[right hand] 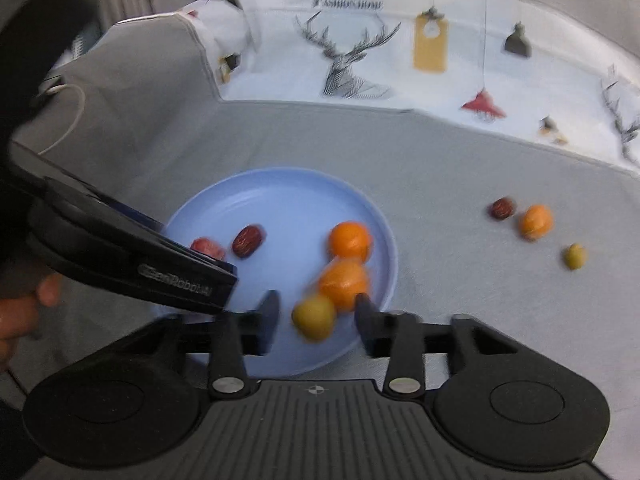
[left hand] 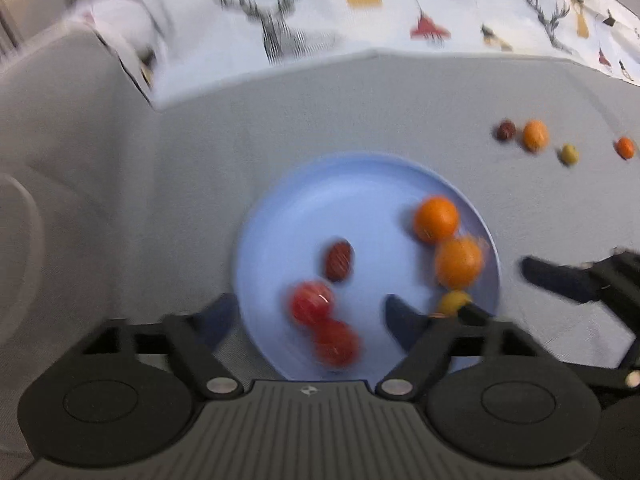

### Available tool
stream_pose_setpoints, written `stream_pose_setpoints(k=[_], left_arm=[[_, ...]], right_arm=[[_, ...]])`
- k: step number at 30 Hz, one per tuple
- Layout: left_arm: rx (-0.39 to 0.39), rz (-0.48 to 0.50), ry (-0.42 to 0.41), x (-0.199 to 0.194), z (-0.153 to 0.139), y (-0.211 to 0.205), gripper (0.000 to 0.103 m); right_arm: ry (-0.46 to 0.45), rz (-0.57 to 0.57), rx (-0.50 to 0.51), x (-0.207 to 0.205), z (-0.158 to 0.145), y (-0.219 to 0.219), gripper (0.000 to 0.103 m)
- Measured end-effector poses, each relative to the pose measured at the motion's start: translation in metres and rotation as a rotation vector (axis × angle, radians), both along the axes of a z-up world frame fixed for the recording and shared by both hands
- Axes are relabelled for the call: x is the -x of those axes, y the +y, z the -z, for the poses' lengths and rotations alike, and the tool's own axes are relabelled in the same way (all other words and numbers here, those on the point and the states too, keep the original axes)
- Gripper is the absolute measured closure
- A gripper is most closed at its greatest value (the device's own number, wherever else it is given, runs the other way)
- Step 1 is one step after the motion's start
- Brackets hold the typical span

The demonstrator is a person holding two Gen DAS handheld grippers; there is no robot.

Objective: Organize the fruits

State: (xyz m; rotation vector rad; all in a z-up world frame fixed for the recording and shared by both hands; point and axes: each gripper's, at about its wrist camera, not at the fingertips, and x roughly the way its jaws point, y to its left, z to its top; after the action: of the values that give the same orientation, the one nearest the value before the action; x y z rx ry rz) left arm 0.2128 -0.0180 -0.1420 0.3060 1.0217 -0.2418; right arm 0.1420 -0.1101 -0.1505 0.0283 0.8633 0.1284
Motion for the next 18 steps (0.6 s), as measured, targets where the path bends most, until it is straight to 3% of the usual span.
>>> stream_pose_setpoints(k=[1,3,5,12,18], left_arm=[[0.012,0.015,-0.022,0.004,-0.008,0.005,0.0],[0.029,-0.002,-0.053,0.016,-0.021,0.014,0.001],[0.028,-0.03,-0.041,0.031,-0.029,0.024,0.0],[-0.047,-0.089,0.01,0.105,-0.044,0.04,0.0],[-0.061,-0.107,0.036,0.155,-0.052,0.049,0.0]], right_arm=[[-0.008,-0.004,0.012,0.003,-0.004,-0.001,0.039],[-0.014,-0.006,0.02,0.012,-0.011,-0.003,0.021],[-0.009,-0.002,0.026,0.028,-0.019,-0.004,0.016],[0.049,0.007,-0.046,0.095,-0.05,0.002,0.007],[-0.083,0.063,0.005,0.136,-0.083,0.005,0.003]])
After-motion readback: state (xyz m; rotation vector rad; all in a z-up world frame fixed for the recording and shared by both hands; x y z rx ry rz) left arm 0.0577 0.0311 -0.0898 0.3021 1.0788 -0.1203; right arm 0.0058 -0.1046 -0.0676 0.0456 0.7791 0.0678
